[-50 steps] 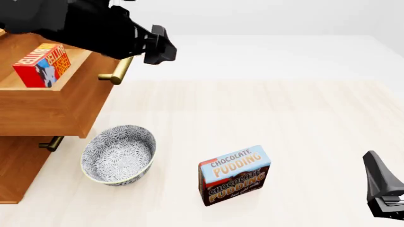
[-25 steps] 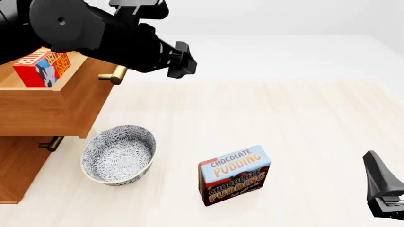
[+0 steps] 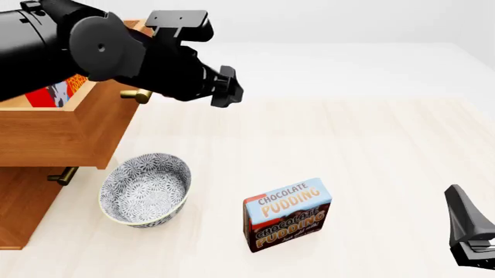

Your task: Put the butter at the back in the top drawer of the cabinet and close it.

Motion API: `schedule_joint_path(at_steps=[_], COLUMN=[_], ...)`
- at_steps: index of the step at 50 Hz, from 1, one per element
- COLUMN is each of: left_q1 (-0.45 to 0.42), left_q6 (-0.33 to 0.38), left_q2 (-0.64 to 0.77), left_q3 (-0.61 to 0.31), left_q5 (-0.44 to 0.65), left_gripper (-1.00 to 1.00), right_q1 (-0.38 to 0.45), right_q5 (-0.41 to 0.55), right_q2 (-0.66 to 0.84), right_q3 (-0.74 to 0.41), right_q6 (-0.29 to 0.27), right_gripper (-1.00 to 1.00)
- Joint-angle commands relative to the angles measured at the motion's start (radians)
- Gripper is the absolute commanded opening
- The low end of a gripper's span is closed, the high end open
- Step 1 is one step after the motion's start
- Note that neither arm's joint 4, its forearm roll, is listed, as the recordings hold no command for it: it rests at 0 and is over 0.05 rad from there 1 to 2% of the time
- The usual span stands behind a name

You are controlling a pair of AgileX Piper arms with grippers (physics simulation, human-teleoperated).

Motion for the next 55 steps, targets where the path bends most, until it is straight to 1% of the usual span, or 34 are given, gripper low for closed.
schedule_joint_path(at_steps=[1,2,5,15,24,32,44,55], left_q1=[0.024,0.011,0.031,0.075,0.096,0.136,0.157,0.208], left_q6=[-0.008,-0.033,-0.018,-0.008,-0.006,0.021,0.025,0.041], left_q2=[0.01,0.018,0.01,0.006,0.002,-0.016,-0.006,-0.012], left_q3=[0.025,0.022,0.025,0.055,0.053,0.057,0.056,0.081], left_q5=[-0.016,-0.013,-0.011,-0.025,-0.02,-0.014,-0.014,-0.026], left_gripper=[1.0,1.0,1.0,1.0,1.0,1.0,1.0,1.0], right_q1=[0.0,0.0,0.0,0.0,0.0,0.0,0.0,0.0], right_q5=[0.0,0.0,0.0,0.0,0.0,0.0,0.0,0.0], right_q2=[0.0,0.0,0.0,0.0,0.0,0.0,0.0,0.0], right_q3=[0.0,0.0,0.0,0.0,0.0,0.0,0.0,0.0], right_q6=[0.0,0.0,0.0,0.0,0.0,0.0,0.0,0.0], right_gripper=[1.0,1.0,1.0,1.0,1.0,1.0,1.0,1.0])
